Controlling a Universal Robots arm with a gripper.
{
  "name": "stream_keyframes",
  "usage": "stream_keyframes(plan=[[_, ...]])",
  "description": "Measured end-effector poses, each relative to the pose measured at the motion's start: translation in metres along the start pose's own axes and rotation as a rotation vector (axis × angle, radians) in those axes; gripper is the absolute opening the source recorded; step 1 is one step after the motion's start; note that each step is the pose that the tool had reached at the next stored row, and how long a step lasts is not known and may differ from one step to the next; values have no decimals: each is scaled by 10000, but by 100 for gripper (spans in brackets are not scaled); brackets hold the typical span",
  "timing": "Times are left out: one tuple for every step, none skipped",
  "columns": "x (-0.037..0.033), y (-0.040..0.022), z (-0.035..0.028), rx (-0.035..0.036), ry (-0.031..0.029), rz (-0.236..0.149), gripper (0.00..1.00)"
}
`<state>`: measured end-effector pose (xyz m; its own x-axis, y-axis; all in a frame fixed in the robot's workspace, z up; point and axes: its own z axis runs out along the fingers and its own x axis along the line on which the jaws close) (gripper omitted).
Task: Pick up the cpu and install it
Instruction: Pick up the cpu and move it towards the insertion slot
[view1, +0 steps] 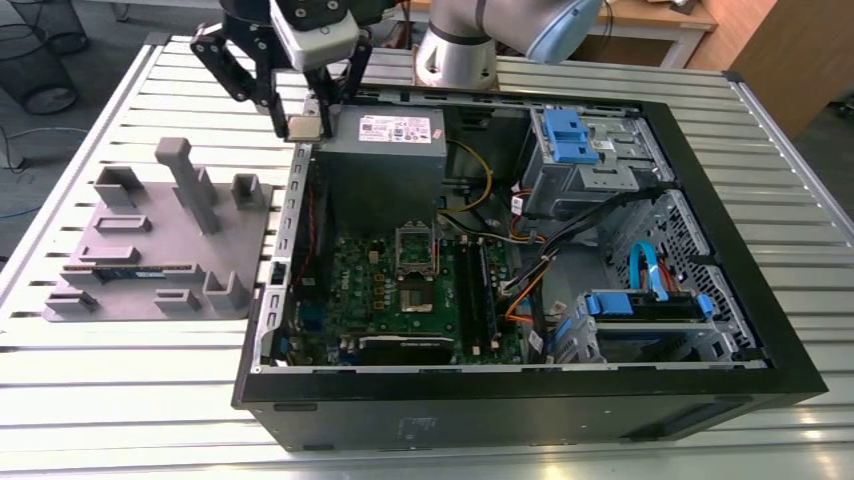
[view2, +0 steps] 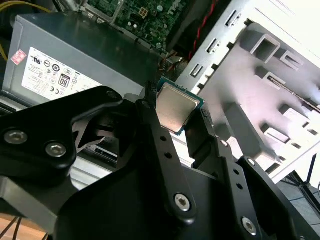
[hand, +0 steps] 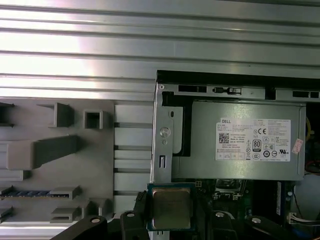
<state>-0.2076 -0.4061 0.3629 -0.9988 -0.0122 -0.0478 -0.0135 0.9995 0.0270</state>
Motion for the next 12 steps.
stream_keyframes(plan=[[-25, 0, 1, 1, 0, 0, 47], [-50, -1, 2, 0, 0, 1, 47], [-72, -1, 3, 1, 0, 1, 47], [-92, -1, 4, 0, 0, 1, 47], [-112, -1, 6, 0, 0, 0, 47], [-131, -2, 7, 0, 0, 0, 47], [-152, -2, 7, 0, 0, 0, 47], [-175, -2, 8, 0, 0, 0, 47], [-199, -3, 10, -1, 0, 0, 47], [-226, -3, 11, 0, 0, 1, 47], [-252, -3, 12, 0, 0, 1, 47], [-278, -4, 13, 0, 0, 1, 47]])
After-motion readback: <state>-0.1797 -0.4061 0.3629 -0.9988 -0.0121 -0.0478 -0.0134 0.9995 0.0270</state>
